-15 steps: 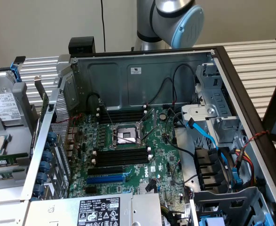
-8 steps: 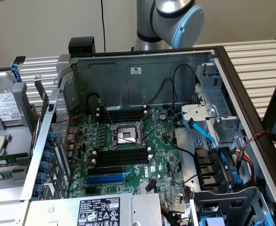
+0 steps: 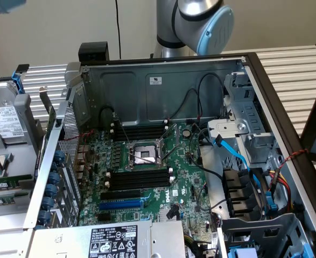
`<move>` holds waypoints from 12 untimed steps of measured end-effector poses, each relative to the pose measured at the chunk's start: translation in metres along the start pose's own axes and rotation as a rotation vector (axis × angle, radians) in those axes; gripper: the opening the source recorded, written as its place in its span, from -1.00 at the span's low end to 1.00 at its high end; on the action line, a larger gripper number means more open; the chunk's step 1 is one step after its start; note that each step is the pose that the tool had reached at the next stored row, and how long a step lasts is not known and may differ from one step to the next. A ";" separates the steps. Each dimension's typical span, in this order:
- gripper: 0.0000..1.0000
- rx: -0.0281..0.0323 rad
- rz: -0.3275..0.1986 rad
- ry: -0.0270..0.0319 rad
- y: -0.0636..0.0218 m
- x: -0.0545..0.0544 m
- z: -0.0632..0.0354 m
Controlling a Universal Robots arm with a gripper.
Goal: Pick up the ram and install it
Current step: 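Pick up the ram and move it above insertion slot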
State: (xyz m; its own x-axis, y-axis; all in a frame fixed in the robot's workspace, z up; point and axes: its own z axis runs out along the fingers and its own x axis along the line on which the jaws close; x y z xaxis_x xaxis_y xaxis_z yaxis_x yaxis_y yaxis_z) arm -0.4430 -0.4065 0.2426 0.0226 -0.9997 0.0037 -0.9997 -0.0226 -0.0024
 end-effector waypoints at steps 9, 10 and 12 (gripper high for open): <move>-0.17 0.0003 0.001 0.0012 -0.0007 0.001 0.0152; -0.17 0.0001 0.001 0.0012 -0.0010 0.001 0.0170; -0.17 0.0001 0.001 0.0012 -0.0013 0.001 0.0207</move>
State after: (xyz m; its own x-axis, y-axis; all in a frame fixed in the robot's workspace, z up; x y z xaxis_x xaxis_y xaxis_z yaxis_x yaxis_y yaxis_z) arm -0.4417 -0.4079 0.2219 0.0213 -0.9998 0.0050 -0.9998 -0.0213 -0.0025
